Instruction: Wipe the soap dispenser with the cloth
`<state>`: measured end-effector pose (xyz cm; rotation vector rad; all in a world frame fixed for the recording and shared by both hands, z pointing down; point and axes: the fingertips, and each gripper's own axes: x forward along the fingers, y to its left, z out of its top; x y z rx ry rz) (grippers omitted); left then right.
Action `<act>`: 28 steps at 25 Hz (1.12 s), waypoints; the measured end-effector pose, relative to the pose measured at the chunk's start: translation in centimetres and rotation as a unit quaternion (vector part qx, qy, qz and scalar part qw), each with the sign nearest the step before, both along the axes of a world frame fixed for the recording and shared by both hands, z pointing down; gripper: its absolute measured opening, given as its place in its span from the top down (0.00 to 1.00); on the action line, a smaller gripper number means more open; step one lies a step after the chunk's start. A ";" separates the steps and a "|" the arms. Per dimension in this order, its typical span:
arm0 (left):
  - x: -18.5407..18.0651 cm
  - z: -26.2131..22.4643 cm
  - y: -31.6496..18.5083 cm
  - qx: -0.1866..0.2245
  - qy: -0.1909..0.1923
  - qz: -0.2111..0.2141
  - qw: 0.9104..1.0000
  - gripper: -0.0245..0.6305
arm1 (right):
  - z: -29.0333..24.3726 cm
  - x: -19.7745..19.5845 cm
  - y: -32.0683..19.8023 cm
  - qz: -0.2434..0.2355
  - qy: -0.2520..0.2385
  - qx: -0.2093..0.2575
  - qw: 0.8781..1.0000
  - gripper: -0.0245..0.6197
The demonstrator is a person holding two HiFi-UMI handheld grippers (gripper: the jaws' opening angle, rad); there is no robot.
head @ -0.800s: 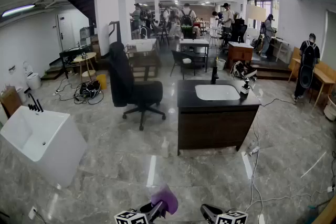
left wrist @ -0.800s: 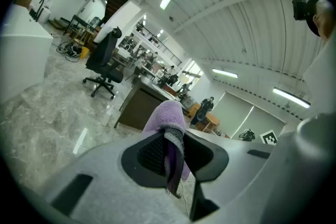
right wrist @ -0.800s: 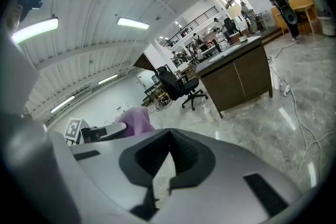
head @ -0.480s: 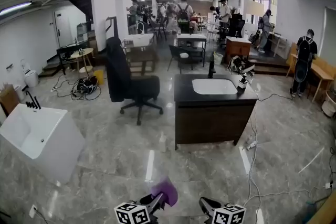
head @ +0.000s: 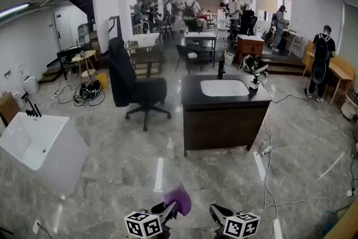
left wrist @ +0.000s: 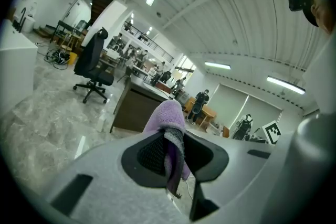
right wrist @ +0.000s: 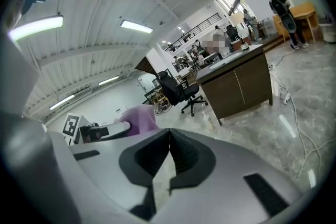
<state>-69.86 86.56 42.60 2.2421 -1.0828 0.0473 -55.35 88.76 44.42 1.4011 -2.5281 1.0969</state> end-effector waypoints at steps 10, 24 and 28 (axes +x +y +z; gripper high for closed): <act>4.4 -0.5 -1.8 0.004 0.002 0.002 1.000 0.86 | 0.4 3.6 -1.6 -0.003 0.003 0.000 1.000 0.95; 10.8 0.4 -6.6 0.005 -0.005 0.025 1.000 0.86 | 1.4 9.4 -5.9 0.025 -0.019 0.001 1.000 0.95; 11.5 0.4 -9.9 0.004 -0.001 0.034 0.999 0.86 | 1.6 9.3 -8.8 0.024 -0.015 -0.001 1.000 0.95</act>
